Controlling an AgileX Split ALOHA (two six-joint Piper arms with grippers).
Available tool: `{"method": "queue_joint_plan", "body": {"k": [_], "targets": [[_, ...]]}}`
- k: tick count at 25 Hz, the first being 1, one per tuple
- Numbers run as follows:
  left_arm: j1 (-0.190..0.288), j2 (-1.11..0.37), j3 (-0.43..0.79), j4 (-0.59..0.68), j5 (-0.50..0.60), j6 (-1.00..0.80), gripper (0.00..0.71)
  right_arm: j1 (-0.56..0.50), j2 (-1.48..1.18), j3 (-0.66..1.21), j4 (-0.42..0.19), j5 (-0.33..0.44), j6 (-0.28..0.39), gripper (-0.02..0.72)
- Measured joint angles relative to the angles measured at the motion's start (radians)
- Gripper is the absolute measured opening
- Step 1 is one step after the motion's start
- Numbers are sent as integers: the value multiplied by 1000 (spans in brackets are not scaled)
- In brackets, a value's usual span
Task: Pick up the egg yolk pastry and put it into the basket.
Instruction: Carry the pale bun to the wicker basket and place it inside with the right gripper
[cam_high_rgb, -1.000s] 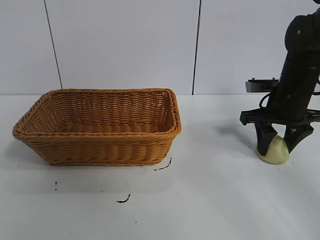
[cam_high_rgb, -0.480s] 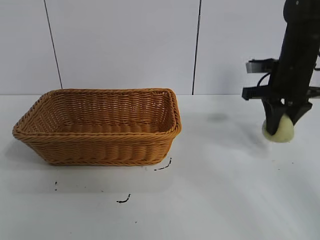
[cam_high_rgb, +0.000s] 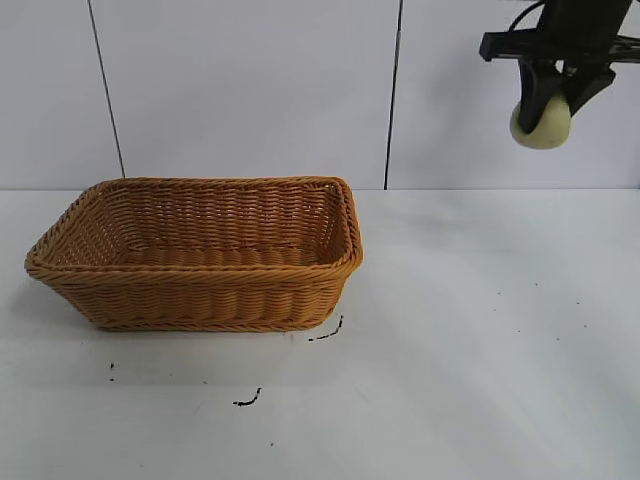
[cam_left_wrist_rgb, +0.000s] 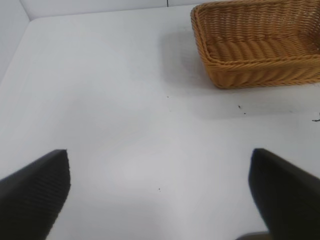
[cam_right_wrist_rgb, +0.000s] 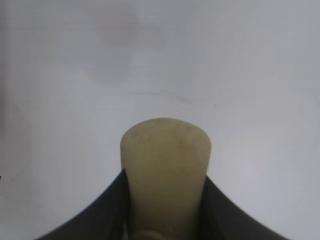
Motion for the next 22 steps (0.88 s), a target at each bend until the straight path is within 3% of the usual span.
{"method": "queue_joint_plan", "body": {"k": [7, 22], "targets": [[0, 0, 0, 0, 0, 0, 697, 111, 0, -53, 18, -12, 2, 223], [0, 0, 0, 0, 0, 0, 697, 495, 49, -70, 28, -275, 2, 223]]}}
